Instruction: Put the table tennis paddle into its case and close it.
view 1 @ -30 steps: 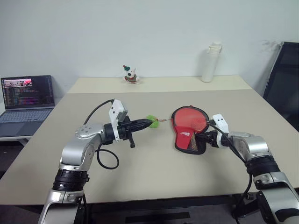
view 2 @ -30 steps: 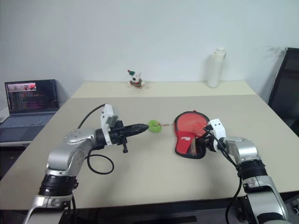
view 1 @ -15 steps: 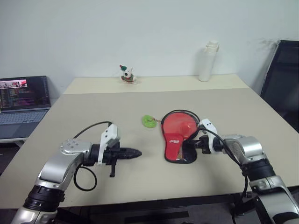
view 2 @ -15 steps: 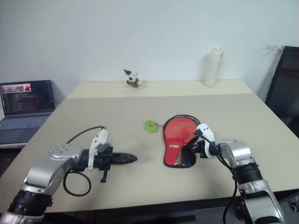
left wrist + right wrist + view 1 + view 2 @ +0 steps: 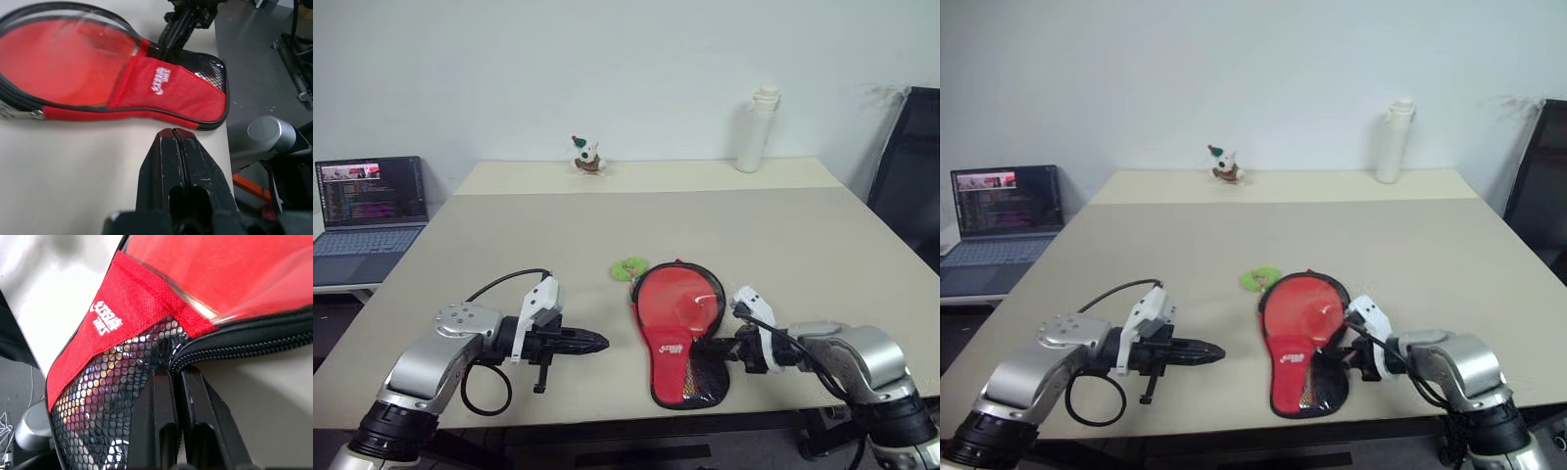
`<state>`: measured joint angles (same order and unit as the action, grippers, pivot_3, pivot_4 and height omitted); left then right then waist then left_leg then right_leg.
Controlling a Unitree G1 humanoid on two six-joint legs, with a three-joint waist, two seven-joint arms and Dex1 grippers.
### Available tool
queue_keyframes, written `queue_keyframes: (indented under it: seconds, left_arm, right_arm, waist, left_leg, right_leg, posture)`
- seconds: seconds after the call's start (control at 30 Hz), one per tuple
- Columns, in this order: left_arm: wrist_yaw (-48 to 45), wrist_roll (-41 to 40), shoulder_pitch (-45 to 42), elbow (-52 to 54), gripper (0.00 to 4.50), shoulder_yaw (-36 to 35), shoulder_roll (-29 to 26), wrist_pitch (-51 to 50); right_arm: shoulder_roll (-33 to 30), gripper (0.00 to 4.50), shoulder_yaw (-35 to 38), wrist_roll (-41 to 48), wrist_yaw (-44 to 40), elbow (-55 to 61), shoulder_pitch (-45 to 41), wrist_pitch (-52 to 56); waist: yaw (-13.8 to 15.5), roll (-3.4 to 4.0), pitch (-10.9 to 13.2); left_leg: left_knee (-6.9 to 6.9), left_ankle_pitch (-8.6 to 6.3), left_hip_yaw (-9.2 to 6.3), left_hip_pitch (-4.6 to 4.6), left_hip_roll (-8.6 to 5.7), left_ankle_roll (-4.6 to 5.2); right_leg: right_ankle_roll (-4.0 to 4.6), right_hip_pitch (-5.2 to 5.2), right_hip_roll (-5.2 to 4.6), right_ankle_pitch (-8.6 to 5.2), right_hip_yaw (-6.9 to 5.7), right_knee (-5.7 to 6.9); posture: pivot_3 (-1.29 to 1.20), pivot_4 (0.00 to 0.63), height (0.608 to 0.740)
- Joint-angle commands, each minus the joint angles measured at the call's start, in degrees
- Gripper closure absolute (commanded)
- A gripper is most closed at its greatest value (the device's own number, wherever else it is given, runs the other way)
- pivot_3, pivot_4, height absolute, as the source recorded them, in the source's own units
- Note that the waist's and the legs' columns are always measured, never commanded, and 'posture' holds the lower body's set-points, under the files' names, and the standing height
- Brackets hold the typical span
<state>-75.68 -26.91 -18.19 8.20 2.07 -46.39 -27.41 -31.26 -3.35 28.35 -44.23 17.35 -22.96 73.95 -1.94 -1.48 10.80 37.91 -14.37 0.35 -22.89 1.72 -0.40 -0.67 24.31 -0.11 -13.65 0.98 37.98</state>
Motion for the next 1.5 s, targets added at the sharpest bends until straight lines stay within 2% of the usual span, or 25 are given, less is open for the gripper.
queue_keyframes:
  seconds: [0.03, 0.33, 0.43, 0.57, 0.7, 0.77, 0.8, 0.93, 1.03, 1.13, 1.47, 1.5]
  left_arm:
    - [-0.58, -1.01, -0.39, 1.29, 4.50, -0.73, -0.70, 0.28]
    - [-0.52, -0.16, -0.95, -0.31, 4.50, -0.33, -0.13, 1.67]
    - [-0.22, -0.01, -0.49, -0.55, 4.50, -0.62, -0.19, 2.04]
    - [1.67, 0.18, 0.51, -1.18, 4.50, -1.79, 0.09, 2.39]
    - [5.07, 0.18, 0.38, -2.83, 4.50, -3.15, 0.62, 1.56]
    - [5.86, 0.12, 0.30, -3.09, 4.50, -3.36, 0.57, 1.45]
    - [6.14, 0.11, 0.25, -3.29, 4.50, -3.48, 0.59, 1.52]
    - [9.44, 0.40, -2.53, -6.74, 4.50, -4.50, 2.38, 1.53]
    - [16.11, 4.44, -8.14, -14.44, 4.50, -3.82, 5.43, 2.92]
    - [19.77, 7.68, -12.71, -21.79, 3.90, -2.98, 7.54, 4.12]
    - [26.54, 15.26, -26.05, -42.42, 0.21, -0.75, 16.08, 8.67]
    - [27.22, 15.95, -27.71, -45.04, 0.03, -0.58, 17.14, 9.31]
  right_arm:
    - [-0.91, 4.47, 2.13, 2.72, 0.85, 3.53, 0.80, 1.44]
    - [2.55, 4.47, 3.12, 1.91, 7.47, -0.27, -0.07, 1.43]
    - [3.04, 3.75, 3.87, 1.56, 9.50, -0.45, 0.46, 0.88]
    - [2.05, 2.41, 5.82, 2.18, 10.95, 1.53, 1.86, 1.09]
    - [-4.84, 0.97, 5.82, 3.47, 6.31, 9.25, 5.40, -2.69]
    - [-5.68, 0.24, 7.48, 4.97, 5.71, 10.78, 5.70, -3.56]
    - [-5.59, 0.02, 8.43, 5.71, 5.76, 11.10, 5.58, -3.56]
    - [-5.26, 0.02, 13.29, 9.90, 5.12, 14.15, 3.94, -5.07]
    - [-4.39, 0.02, 13.13, 9.97, 6.99, 13.24, 2.29, -5.95]
    - [-3.98, 0.00, 12.58, 10.05, 7.95, 12.56, 1.52, -6.28]
    - [-3.47, 0.00, 9.49, 9.76, 9.21, 11.85, -0.12, -7.74]
    - [-3.42, 0.00, 9.17, 9.72, 9.29, 11.84, -0.27, -7.93]
  waist:
    - [0.01, 0.00, 0.00]
    - [0.06, -0.01, 0.00]
    - [0.05, 0.00, 0.00]
    - [0.11, -0.01, 0.00]
    - [0.47, -0.01, 0.00]
    - [0.48, -0.03, -0.01]
    - [0.43, -0.04, -0.02]
    - [0.28, -0.03, -0.02]
    - [0.34, -0.05, -0.02]
    - [0.37, -0.06, -0.03]
    - [0.45, -0.07, -0.02]
    - [0.46, -0.07, -0.03]
  left_leg:
    - [0.00, 0.00, 0.01, 0.00, -0.01, 0.00]
    - [0.02, 0.00, 0.02, 0.01, -0.02, 0.00]
    - [0.03, 0.00, 0.03, 0.05, -0.02, 0.00]
    - [0.03, 0.00, 0.01, 0.05, -0.01, 0.00]
    - [0.05, 0.00, -0.05, 0.01, 0.01, 0.00]
    - [0.05, 0.00, -0.05, -0.02, -0.03, 0.00]
    - [0.05, 0.00, -0.03, -0.01, -0.02, 0.00]
    - [0.04, 0.00, 0.00, 0.02, -0.01, 0.00]
    - [0.07, 0.00, -0.04, 0.04, -0.04, 0.00]
    - [0.09, 0.00, -0.03, 0.05, -0.11, 0.00]
    - [0.06, 0.00, -0.03, -0.04, -0.11, 0.00]
    - [0.07, 0.00, -0.03, -0.04, -0.12, 0.00]
  right_leg:
    - [0.00, 0.00, 0.01, 0.00, -0.01, 0.00]
    - [0.00, -0.01, 0.02, 0.00, 0.00, 0.00]
    - [0.00, -0.02, 0.04, 0.00, 0.00, 0.02]
    - [0.00, -0.06, 0.03, 0.00, 0.01, 0.00]
    - [-0.01, -0.10, -0.06, 0.00, 0.00, -0.04]
    - [-0.04, -0.10, -0.13, -0.01, -0.05, -0.09]
    - [-0.05, -0.10, -0.12, -0.01, -0.06, -0.10]
    - [-0.06, -0.09, -0.09, 0.00, -0.04, -0.06]
    - [-0.06, -0.13, -0.04, 0.00, -0.06, -0.03]
    - [-0.06, -0.18, -0.03, 0.00, -0.08, -0.04]
    - [-0.06, -0.13, -0.07, 0.01, -0.08, -0.10]
    - [-0.06, -0.13, -0.07, 0.01, -0.08, -0.08]
  posture:
    - [0.00, 0.150, 0.740]
    - [0.00, 0.150, 0.740]
    - [0.00, 0.150, 0.740]
    - [0.00, 0.150, 0.740]
    - [0.00, 0.150, 0.740]
    - [0.00, 0.150, 0.740]
    - [0.00, 0.150, 0.740]
    - [0.00, 0.150, 0.740]
    - [0.00, 0.150, 0.740]
    - [0.00, 0.150, 0.740]
    - [0.00, 0.150, 0.740]
    - [0.00, 0.150, 0.740]
